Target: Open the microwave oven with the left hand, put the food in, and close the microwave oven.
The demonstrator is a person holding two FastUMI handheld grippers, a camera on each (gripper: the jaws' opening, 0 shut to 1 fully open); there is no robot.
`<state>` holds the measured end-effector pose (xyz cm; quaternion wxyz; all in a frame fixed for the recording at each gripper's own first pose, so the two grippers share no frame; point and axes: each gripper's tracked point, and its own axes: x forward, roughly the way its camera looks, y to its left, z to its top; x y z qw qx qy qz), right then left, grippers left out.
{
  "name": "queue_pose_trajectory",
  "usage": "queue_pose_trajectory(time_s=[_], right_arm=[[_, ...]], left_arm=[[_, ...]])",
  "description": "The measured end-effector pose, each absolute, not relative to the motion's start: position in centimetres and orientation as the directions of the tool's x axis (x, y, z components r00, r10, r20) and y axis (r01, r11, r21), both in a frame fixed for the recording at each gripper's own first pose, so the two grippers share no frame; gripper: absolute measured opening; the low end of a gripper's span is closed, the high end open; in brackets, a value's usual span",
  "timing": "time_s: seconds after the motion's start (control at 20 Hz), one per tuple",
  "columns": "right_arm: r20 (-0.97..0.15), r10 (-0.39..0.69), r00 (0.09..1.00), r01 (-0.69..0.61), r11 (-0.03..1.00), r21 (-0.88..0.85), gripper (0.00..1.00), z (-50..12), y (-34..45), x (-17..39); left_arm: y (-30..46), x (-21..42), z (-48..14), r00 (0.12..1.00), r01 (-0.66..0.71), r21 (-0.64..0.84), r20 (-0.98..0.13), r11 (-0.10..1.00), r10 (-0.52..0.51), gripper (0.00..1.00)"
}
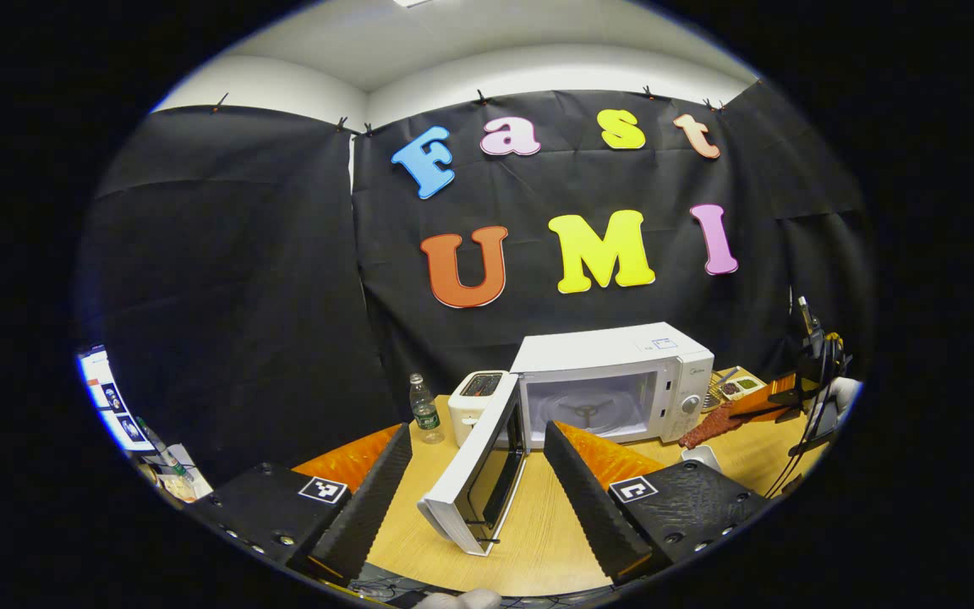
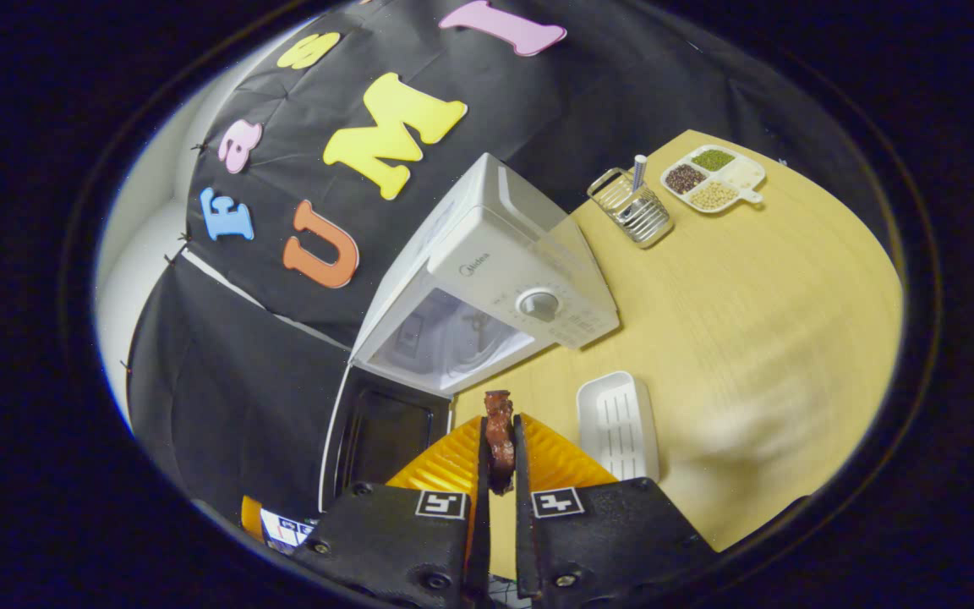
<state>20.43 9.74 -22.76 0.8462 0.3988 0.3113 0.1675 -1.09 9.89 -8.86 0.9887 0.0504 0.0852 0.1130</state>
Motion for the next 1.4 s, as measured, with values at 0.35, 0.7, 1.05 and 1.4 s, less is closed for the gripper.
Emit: queue_pose_trajectory(time_s=[0.35, 0.7, 1.05, 1.4], right_arm=[[-0.286, 0.442, 0.850, 0.011, 0.528, 0.849, 0.15, -21.4, 18.4, 23.3], [-0.265, 0.322, 0.909, 0.047, 0.552, 0.833, 0.15, -24.9, 26.6, 30.4], [-0.249, 0.180, 0.952, 0.134, 0.487, 0.863, 0.15, -28.9, 30.6, 38.6], [-0.221, 0.102, 0.970, 0.150, 0.465, 0.873, 0.15, -31.5, 31.3, 42.7]], left_arm=[[13.7, -1.1, -9.8, 0.979, -0.114, 0.092, -0.158, 0.989, 0.127, 0.97], [17.3, -1.2, -12.9, 0.977, -0.076, 0.124, -0.191, 0.989, 0.099, 0.97], [19.6, 0.2, -15.4, 0.972, -0.096, 0.055, -0.208, 0.994, 0.106, 0.96], [22.3, 1.1, -16.3, 0.972, -0.136, 0.034, -0.190, 0.990, 0.140, 0.96]])
